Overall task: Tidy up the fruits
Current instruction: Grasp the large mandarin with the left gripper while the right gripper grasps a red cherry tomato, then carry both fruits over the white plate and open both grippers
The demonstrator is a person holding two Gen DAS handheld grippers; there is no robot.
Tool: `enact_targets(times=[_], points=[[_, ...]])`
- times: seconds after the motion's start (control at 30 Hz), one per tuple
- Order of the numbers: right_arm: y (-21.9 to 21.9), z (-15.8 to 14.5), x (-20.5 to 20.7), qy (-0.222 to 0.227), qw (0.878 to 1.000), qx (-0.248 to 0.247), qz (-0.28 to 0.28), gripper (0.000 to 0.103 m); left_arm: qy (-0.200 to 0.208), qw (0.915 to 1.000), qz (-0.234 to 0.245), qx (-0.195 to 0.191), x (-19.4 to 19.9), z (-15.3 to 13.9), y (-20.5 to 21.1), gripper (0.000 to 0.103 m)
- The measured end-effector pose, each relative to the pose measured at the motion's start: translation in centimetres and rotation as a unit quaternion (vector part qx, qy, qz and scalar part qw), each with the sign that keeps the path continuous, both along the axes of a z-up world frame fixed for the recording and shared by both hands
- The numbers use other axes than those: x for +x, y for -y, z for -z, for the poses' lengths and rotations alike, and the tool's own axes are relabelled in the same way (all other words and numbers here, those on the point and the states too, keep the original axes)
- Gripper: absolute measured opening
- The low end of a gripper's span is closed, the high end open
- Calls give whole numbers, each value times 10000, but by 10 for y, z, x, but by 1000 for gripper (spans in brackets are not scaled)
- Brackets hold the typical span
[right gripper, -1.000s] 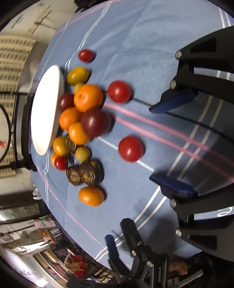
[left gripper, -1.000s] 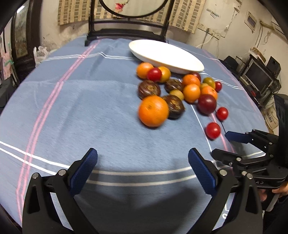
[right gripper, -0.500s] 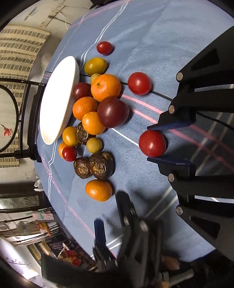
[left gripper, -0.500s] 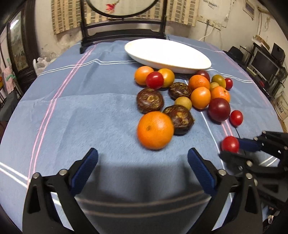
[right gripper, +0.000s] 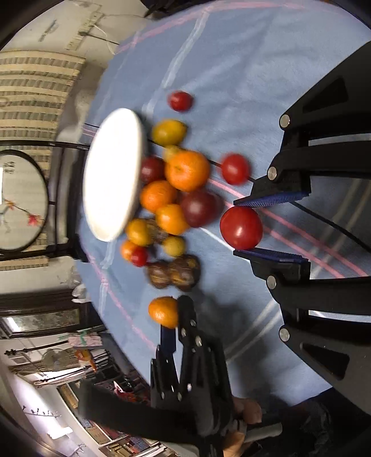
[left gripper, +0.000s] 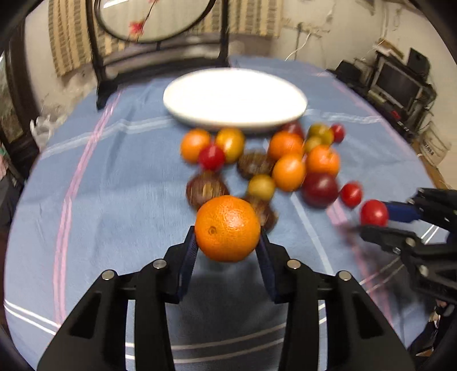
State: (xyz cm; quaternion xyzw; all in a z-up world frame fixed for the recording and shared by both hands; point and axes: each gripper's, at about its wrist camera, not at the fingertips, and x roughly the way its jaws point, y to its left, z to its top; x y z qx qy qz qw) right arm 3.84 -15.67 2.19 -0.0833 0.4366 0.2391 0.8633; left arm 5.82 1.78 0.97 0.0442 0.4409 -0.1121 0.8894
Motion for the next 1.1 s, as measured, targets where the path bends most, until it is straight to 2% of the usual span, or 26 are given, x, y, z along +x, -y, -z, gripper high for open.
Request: enact_targets(times=[0.1, 0.17, 0.23, 0.37, 0.6, 0.63, 0.7, 0.73, 0.83, 0.93, 1.0, 1.03, 1.1], points=[[-1, -19, 22, 303, 9995, 22, 106, 28, 244, 9997, -1, -52, 20, -27, 5, 40], [-3, -26, 40, 421, 9990, 65, 144, 28, 404, 9991, -72, -46, 48, -40, 11, 40], [-7, -29, 67, 501, 9985, 29, 230, 28, 346, 9992, -181, -28, 76, -44, 17, 40], [-11, -17, 120, 355, 9983, -165, 442, 28, 94, 9992, -390, -2, 135, -30, 29, 40], [-16, 12, 174, -32, 9982, -348, 488, 29, -298, 9978, -562, 163, 182, 2, 35, 40], [-17, 15, 176, -61, 9981, -366, 499, 29, -369, 9977, -541, 169, 185, 6, 36, 41], [-18, 21, 183, -109, 9980, -375, 505, 31, -473, 9974, -519, 187, 188, 11, 40, 52], [-18, 22, 183, -126, 9978, -383, 528, 34, -438, 9975, -515, 197, 187, 11, 41, 64], [-16, 21, 180, -142, 9977, -291, 592, 38, -126, 9976, -609, 292, 178, 0, 40, 77], [-8, 13, 165, -34, 9977, -182, 657, 43, 97, 9981, -573, 184, 159, -15, 37, 83], [-1, 8, 151, -43, 9976, -99, 683, 53, 314, 9975, -603, 181, 141, -24, 32, 92], [3, 5, 143, -28, 9977, -66, 673, 54, 427, 9969, -635, 184, 131, -28, 29, 95], [11, 2, 124, 26, 9977, -57, 680, 55, 626, 9955, -687, 176, 110, -33, 22, 96]])
